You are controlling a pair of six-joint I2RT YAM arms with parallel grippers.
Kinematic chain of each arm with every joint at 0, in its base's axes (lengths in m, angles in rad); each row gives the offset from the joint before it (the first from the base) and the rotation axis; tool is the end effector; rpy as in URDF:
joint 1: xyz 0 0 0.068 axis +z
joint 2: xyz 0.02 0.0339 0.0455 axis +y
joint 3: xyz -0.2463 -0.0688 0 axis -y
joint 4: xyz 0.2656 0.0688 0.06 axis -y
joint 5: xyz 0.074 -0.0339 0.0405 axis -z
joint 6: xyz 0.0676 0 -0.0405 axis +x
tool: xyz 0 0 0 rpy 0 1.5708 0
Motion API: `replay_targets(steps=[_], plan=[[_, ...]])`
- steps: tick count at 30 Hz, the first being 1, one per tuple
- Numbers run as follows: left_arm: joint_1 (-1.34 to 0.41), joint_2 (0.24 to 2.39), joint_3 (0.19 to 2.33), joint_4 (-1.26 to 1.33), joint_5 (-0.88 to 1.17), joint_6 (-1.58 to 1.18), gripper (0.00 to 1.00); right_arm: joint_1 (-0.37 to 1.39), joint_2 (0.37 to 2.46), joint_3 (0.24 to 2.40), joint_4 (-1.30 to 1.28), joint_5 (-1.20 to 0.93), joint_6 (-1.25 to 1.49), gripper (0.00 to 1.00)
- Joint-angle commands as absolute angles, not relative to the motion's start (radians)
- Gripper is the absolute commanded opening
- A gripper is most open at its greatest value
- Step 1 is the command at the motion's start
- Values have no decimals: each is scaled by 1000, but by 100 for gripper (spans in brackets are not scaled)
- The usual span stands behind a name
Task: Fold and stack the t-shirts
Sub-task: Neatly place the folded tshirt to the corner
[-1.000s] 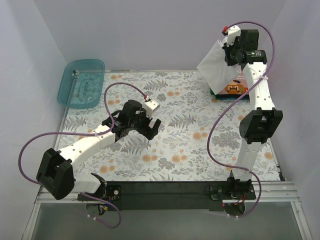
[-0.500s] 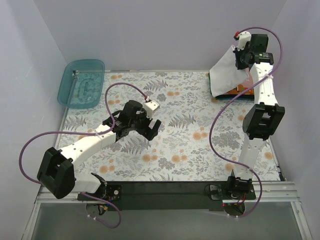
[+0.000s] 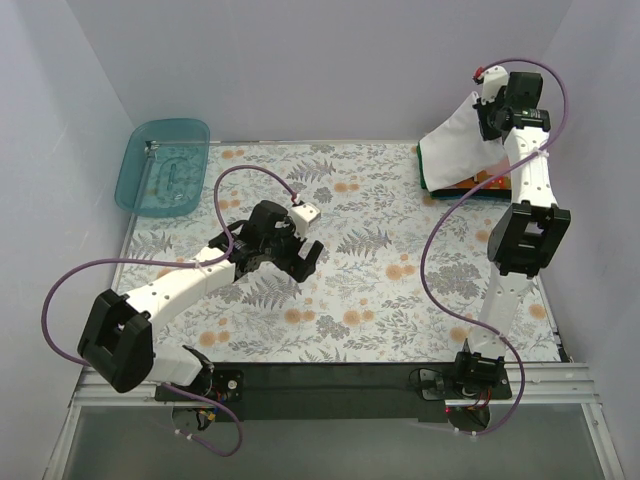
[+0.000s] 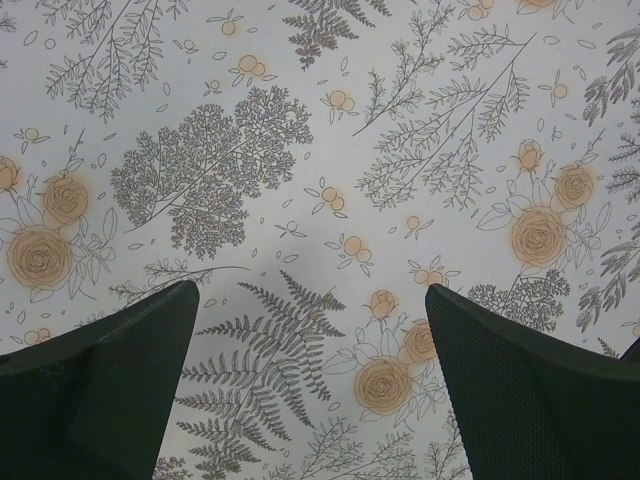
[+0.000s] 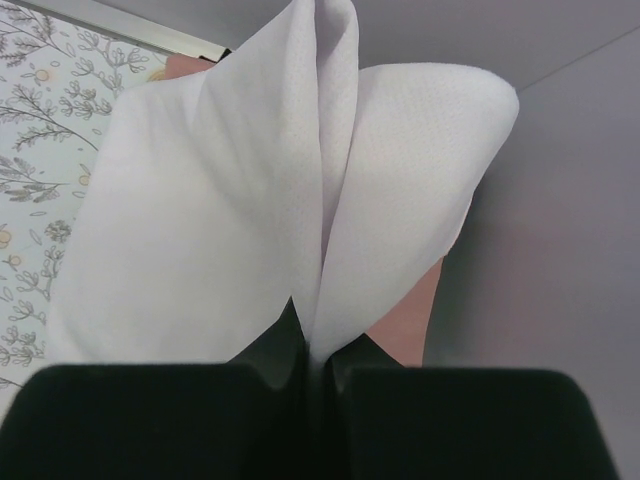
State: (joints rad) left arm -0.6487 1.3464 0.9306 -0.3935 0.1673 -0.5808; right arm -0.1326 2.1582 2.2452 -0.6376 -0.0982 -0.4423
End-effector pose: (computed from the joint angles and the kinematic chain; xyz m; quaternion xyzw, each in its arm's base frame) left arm 0.2557 -0.2080 0.1994 0.0624 0.9236 -0.2769 0.2578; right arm 0.5324 -0.0643 0.3275 -0.1581 0.8575 -0.0972 0.4798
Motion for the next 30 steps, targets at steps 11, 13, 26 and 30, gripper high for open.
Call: replay_targets(steps=[11, 13, 26, 30], plan=[[-641, 1365, 977, -416, 175, -571, 98, -189, 2235, 2257, -503, -41, -534, 1], [-641, 1365, 980, -422, 175, -571, 98, -190, 2246, 2252, -491, -35, -543, 1], [-641, 1382, 994, -446, 163, -569, 98, -210, 2293, 2226, -416, 41, -581, 12], [-641, 1381, 1002, -457, 163, -577, 98, -213, 2266, 2223, -384, 86, -566, 53]])
